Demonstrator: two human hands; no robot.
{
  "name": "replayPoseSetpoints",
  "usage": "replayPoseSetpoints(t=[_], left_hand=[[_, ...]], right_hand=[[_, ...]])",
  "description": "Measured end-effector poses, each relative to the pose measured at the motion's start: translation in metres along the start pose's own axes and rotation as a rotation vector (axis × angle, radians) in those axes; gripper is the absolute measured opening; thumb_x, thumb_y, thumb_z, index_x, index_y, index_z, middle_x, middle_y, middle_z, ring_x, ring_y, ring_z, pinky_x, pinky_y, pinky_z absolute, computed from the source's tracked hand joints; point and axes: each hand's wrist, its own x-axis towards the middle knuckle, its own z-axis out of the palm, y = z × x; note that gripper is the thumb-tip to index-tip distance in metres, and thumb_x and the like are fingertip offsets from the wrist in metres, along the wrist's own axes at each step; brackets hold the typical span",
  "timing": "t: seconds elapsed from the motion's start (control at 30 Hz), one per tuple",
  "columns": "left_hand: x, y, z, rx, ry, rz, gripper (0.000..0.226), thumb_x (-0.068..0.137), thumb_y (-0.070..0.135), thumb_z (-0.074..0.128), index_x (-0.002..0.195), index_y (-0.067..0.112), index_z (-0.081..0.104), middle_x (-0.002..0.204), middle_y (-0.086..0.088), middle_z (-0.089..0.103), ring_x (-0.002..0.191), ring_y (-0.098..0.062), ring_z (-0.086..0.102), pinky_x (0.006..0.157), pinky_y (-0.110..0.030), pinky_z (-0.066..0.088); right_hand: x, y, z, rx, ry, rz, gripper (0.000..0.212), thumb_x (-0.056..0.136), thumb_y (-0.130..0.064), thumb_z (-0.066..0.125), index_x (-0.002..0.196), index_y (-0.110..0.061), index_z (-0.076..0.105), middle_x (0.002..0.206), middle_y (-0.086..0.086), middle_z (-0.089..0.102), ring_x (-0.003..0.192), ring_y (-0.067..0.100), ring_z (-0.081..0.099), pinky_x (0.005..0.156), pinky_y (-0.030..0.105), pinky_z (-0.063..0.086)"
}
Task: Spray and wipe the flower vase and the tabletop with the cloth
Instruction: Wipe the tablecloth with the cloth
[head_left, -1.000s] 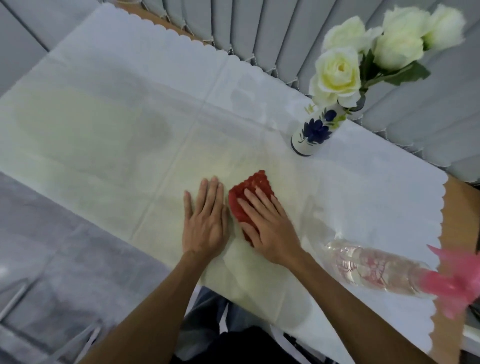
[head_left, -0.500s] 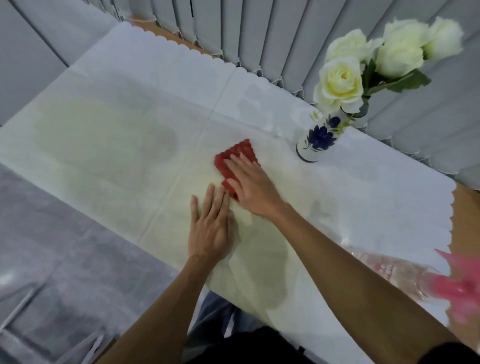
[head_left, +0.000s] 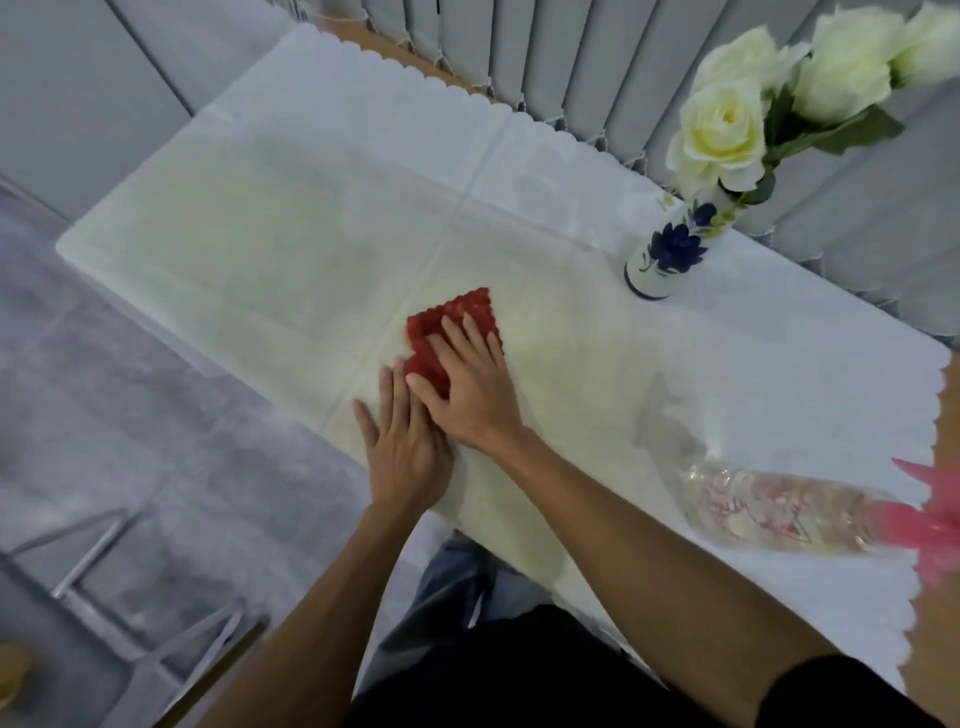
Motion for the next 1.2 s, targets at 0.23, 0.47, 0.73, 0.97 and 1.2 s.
replayPoseSetpoints(t=[0.23,0.47,0.73,0.97,1.2], left_hand=[[0.0,0.002,-0.009,-0.023,-0.111,-0.057,0.062,0.106,0.031,0.017,0.16,0.008,-0.001,0.17,-0.006,-0.008,0.157,-0.021,-0.012,0.124,-0.058,-0.008],[0.005,0.017,-0.021,0.027,-0.205,-0.091,0.069,0.097,0.016,0.026,0.159,0.0,0.0,0.17,-0.013,-0.008,0.157,-0.028,-0.011,0.122,-0.063,-0.007],[-0.001,-0.002,-0.028,0.064,-0.195,0.055,0.06,0.107,0.025,0.029,0.16,0.004,0.009,0.17,-0.009,0.001,0.158,-0.026,-0.002,0.122,-0.063,0.002],[0.005,0.033,-0.042,0.157,-0.349,0.024,0.072,0.097,0.013,0.043,0.159,0.002,0.008,0.17,-0.011,-0.003,0.157,-0.026,-0.007,0.121,-0.065,0.006],[-0.006,0.106,-0.053,0.131,-0.465,0.348,0.068,0.097,0.008,0.042,0.159,0.008,0.015,0.171,-0.006,0.005,0.158,-0.021,-0.002,0.124,-0.059,0.005]], right_hand=[[-0.116,0.07,-0.044,-0.058,0.022,0.065,0.054,0.083,-0.024,0.054,0.132,-0.005,0.066,0.145,0.01,0.062,0.142,0.034,0.05,0.119,0.055,0.035],[-0.074,0.073,-0.043,-0.059,0.023,0.413,0.069,0.098,-0.044,0.046,0.161,-0.02,0.03,0.172,0.011,0.016,0.159,0.034,0.005,0.129,0.05,0.005],[-0.209,0.047,-0.006,-0.107,-0.034,0.019,0.05,0.1,-0.036,0.051,0.143,-0.014,0.06,0.16,0.01,0.046,0.152,0.033,0.036,0.121,0.051,0.034],[-0.152,0.101,-0.061,-0.005,-0.046,0.542,0.057,0.108,-0.035,0.035,0.159,-0.01,0.032,0.171,0.015,0.02,0.159,0.034,0.012,0.129,0.046,0.013],[-0.156,0.076,-0.058,0.032,-0.175,0.48,0.071,0.106,-0.04,0.043,0.164,-0.01,0.015,0.173,0.014,0.003,0.159,0.035,-0.004,0.129,0.044,0.001]])
